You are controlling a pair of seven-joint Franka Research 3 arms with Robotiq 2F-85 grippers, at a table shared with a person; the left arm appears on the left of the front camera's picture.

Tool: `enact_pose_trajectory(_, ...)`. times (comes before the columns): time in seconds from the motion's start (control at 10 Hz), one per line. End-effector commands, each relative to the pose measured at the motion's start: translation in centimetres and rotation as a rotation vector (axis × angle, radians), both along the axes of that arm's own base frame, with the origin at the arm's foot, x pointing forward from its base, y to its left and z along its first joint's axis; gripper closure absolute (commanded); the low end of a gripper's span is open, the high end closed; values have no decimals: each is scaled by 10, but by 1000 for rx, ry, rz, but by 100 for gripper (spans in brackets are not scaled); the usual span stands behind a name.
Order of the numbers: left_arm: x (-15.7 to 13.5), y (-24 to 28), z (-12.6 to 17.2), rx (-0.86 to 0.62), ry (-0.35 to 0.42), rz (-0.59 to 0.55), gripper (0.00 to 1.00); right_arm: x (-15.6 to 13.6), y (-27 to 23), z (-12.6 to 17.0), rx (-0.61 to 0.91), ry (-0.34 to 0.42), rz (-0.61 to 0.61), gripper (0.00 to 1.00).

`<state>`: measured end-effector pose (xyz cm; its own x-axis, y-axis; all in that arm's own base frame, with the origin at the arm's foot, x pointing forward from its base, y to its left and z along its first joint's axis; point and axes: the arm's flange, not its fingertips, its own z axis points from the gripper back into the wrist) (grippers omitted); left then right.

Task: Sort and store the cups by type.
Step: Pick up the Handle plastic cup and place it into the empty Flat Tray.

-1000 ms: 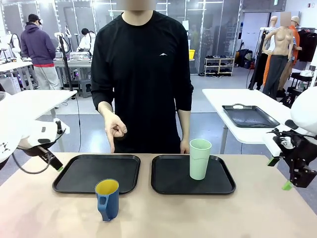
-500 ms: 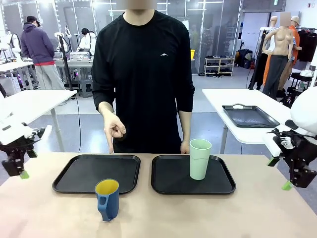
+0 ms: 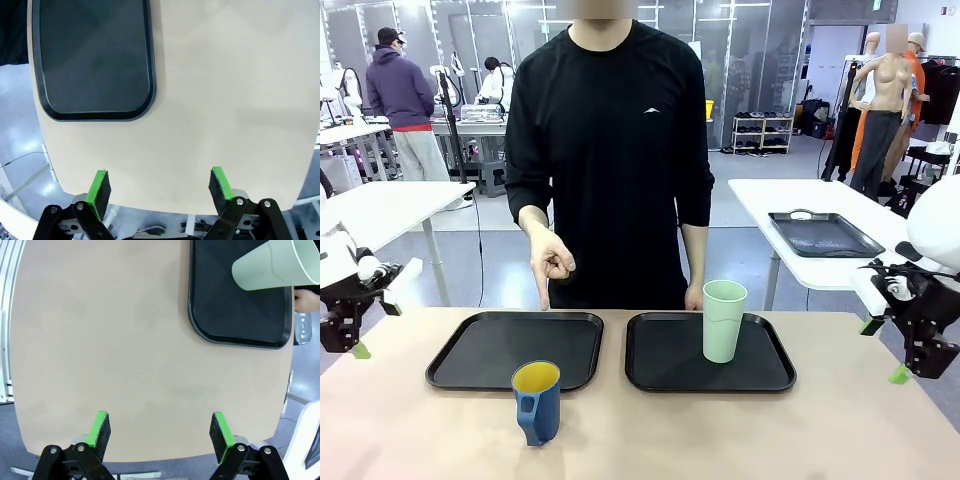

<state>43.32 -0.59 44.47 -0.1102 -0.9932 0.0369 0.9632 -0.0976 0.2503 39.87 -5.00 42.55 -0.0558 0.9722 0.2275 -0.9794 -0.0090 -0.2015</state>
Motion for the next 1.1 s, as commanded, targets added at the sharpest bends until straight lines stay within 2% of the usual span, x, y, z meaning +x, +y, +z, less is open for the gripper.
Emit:
enact_pose_trajectory(0.0,0,2,-1,-9,6,18,0,2,0,0,-11,-3,-10,0)
enact_pose_trajectory(0.3,0,2,0,3,1,8,0,2,0,0,-11,-3,-10,0)
enact_pose_trajectory(0.5,-3,-4,-34,-122,79,20,0,2,0,0,-11,-3,-10,0)
enact_pose_trajectory(1.0,-46,-20,-96,-551,151,32,0,2,0,0,-11,-3,-10,0)
